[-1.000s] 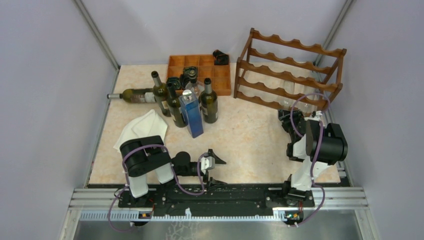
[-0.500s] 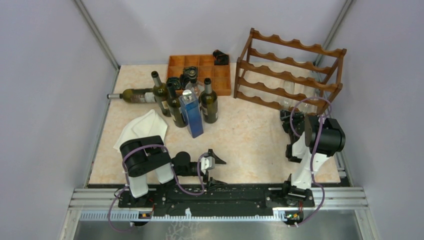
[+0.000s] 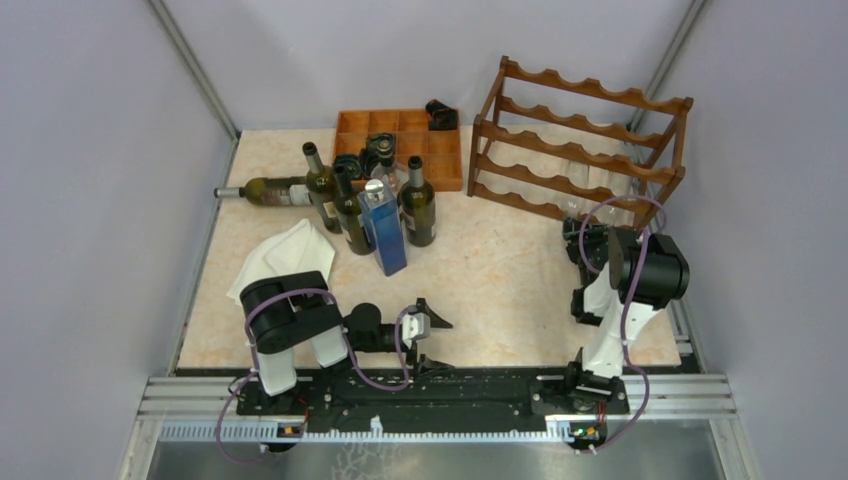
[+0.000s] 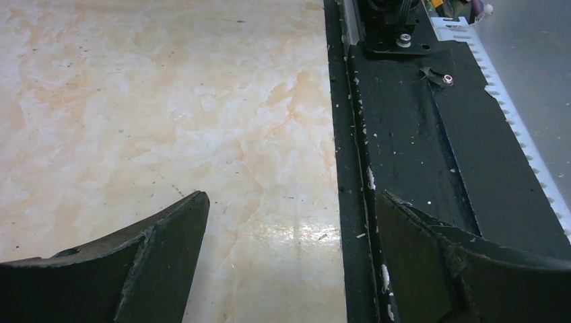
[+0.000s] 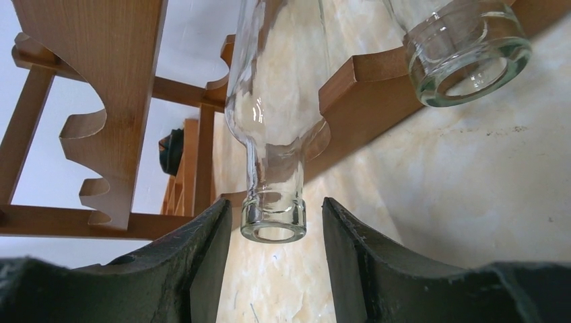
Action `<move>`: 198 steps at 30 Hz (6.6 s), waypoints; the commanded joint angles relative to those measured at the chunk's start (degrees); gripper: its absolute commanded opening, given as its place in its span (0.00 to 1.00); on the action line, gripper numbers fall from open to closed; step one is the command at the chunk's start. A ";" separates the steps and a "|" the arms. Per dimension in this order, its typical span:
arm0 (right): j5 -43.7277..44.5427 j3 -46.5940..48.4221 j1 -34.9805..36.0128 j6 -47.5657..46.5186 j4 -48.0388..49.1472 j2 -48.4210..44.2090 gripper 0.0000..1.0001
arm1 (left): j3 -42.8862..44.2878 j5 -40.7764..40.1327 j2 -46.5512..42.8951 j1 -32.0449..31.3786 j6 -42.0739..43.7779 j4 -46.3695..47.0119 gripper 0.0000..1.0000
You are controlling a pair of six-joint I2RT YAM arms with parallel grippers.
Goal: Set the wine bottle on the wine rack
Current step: Place the wine bottle in the wine rack.
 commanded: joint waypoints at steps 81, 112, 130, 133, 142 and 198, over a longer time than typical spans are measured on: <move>12.90 -1.06 4.34 7.04 12.50 -8.86 0.00 | 1.08 2.44 0.95 -0.07 -0.70 13.42 0.99; 0.51 -2.46 4.75 6.96 12.38 1.32 0.51 | 1.26 2.58 0.97 -0.10 -0.74 13.11 0.99; -1.45 0.65 1.48 6.23 12.10 -0.49 0.59 | 1.52 2.76 1.10 -0.07 -0.85 12.70 0.99; -1.29 2.29 1.31 6.39 10.34 -0.35 0.60 | 1.52 2.81 1.07 -0.06 -0.83 12.72 0.99; -0.21 5.61 1.33 4.15 -0.65 -2.60 0.58 | 1.63 2.78 1.14 -0.07 -0.88 12.49 0.99; 3.49 4.89 2.00 -2.66 1.41 -7.45 0.00 | 2.31 3.41 1.43 -0.09 -1.02 11.48 0.99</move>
